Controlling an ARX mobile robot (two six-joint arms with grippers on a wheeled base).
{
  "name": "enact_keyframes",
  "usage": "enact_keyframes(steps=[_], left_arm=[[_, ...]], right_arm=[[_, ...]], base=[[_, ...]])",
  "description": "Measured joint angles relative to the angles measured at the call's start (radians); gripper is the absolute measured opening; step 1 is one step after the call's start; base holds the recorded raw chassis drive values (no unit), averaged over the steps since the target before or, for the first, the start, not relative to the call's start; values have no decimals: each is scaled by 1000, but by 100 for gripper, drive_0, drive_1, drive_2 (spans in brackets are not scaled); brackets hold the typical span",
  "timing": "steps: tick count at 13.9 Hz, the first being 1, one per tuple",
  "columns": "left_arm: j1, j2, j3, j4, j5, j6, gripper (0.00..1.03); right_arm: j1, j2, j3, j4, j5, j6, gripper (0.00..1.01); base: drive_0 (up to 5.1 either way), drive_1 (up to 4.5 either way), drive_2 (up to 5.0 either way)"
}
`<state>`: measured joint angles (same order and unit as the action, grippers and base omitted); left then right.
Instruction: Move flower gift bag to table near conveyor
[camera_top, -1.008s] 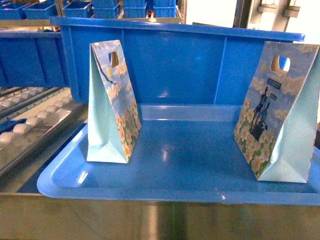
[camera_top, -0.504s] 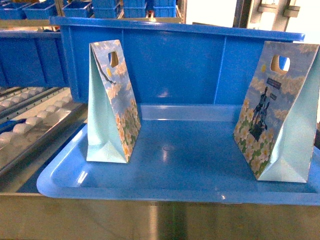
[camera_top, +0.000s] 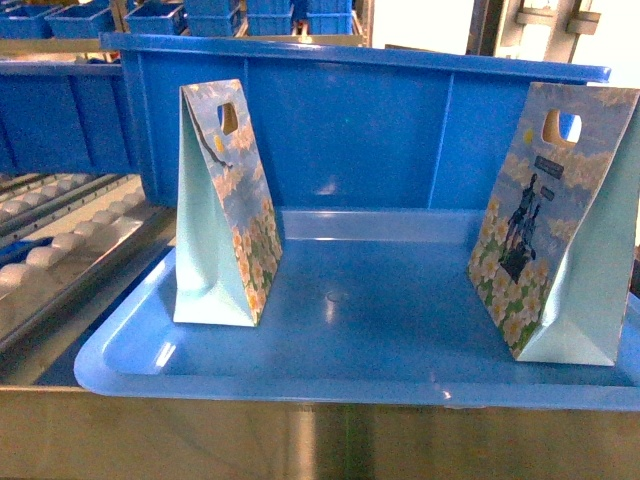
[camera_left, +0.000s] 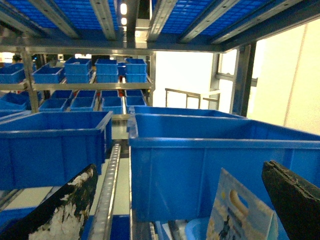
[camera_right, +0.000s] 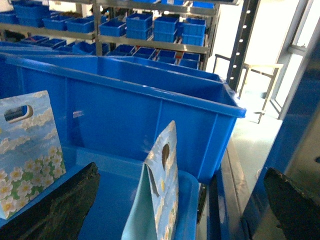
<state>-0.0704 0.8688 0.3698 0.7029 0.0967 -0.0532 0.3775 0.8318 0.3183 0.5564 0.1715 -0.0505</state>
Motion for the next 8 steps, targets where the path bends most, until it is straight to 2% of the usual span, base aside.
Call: enact_keyframes(steps=[2,5,6,8], left_arm=[[-101,132,101,26,-37,20,98],[-102,133,105,26,-45,34,98],[-102,133,105,24,-45,34,98],[-103,133,105,25,-45,34,98]], right_arm=[[1,159,109,11,-1,16,98],[-31,361,292,-57,-32,63,98],[-35,412,315,-66,-41,77,98],[-53,504,330,-81,-26,95,98]], base=[[0,0,0],[0,0,0],[0,0,0],[0,0,0]])
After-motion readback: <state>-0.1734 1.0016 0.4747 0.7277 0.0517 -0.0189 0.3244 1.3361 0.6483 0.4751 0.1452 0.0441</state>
